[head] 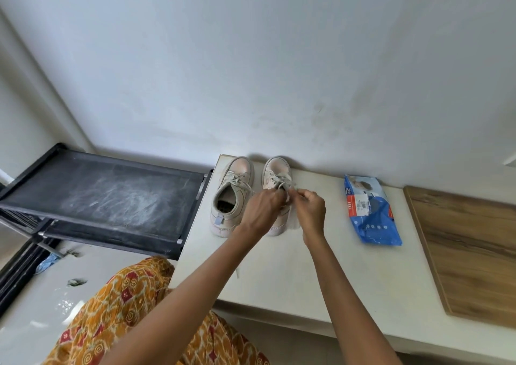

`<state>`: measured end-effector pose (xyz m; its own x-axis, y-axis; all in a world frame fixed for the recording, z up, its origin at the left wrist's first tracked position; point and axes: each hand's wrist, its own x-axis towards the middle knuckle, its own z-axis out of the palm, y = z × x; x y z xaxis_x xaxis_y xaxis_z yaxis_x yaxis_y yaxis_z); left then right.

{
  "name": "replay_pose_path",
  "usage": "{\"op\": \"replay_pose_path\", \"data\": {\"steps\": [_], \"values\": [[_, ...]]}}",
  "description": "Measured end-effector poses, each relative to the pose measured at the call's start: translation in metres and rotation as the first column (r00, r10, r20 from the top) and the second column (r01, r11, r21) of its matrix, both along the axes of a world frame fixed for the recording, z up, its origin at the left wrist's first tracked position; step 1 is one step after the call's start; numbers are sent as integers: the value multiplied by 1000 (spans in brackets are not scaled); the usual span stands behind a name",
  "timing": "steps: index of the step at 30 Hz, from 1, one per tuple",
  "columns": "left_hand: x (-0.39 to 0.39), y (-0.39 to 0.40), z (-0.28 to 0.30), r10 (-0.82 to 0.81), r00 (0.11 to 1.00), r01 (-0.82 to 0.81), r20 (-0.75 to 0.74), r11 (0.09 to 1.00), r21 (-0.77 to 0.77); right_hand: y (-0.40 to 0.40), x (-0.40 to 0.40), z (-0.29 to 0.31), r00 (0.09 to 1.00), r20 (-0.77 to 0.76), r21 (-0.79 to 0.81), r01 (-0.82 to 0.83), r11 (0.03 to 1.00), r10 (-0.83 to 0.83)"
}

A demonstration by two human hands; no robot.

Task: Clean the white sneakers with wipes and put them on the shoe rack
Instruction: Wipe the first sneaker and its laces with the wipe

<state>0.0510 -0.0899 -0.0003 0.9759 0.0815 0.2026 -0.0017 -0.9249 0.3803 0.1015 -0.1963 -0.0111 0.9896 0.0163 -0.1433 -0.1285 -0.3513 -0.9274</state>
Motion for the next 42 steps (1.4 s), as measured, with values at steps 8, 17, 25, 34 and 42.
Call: {"op": "replay_pose_path", "data": {"steps": [8, 17, 25, 34, 42], "values": [[-1, 10, -7, 141, 990, -139, 11, 985, -106, 12, -7, 4, 917, 254, -651, -73, 756, 308], [2, 16, -2, 166, 986, -169, -36, 957, -236, 12, -3, 4, 892, 137, -637, -253, 728, 430], [15, 16, -6, 25, 987, -40, -157, 995, -91, 3, 1, 10, 907, 158, -707, -172, 686, 390], [10, 23, 3, 258, 909, -397, -328, 774, -493, 8, 1, 1, 988, -17, -203, -154, 967, 153], [17, 21, -7, 116, 923, -344, -366, 671, -657, -3, -1, 13, 926, -185, 248, -280, 927, 329]]}}
